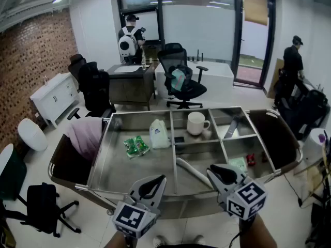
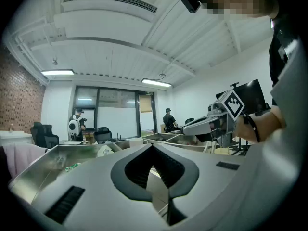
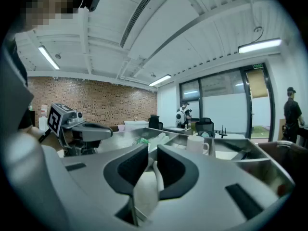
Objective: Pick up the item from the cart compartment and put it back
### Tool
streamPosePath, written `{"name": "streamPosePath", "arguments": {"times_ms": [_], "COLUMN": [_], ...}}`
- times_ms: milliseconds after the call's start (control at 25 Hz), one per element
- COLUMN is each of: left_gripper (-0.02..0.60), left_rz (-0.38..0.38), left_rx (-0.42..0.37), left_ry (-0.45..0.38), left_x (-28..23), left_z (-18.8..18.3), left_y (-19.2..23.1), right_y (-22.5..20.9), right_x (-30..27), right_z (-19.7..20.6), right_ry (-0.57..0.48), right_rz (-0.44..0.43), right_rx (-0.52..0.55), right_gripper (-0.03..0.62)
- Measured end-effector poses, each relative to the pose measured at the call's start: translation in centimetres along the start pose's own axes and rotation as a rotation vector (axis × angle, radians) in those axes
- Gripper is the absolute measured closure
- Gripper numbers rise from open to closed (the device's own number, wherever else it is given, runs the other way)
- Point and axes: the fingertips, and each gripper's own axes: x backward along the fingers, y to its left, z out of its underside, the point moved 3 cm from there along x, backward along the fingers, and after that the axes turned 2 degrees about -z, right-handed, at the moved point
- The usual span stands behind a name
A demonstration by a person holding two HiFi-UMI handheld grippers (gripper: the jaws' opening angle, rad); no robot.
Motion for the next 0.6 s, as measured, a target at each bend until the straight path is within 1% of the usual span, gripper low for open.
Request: {"name": "streamPosePath", "arguments": {"times_ms": [120, 200, 320, 480, 600], "left_gripper": [0.581, 0.581, 0.581, 0.581, 0.581], "left_rz": [-0.001, -0.004, -0.004, 0.004, 0.005], "left_rx": [-0.01, -0.013, -0.017, -0.019, -0.012], "left_ry": [0.002, 0.0, -0.012, -0.021, -0.017], "left_x": [0.0, -0.1, -0.4, -0.6, -0.6], "left_z": [-0.3, -0.5, -0.9, -1.0, -0.8], "left_y": [0.3, 0.7, 1.1, 1.1, 1.5], "right_y": [-0.5, -0.9, -1.7, -2.3, -2.5], "right_x": [-0.3, -0.8, -2.8, -5.5, -7.3], "right_z": [-0.6, -1.1, -1.0, 0.0, 0.8], "right_ry": [0.014, 0.043, 0.143, 0.285, 0.36], "right_rz": [0.009, 0.002, -0.04, -0.095, -0.115], "right_rx": [0.023, 0.054, 0.11, 0.138, 0.17], "right_gripper": [0.511, 0.511, 0.508, 0.508, 0.508]}}
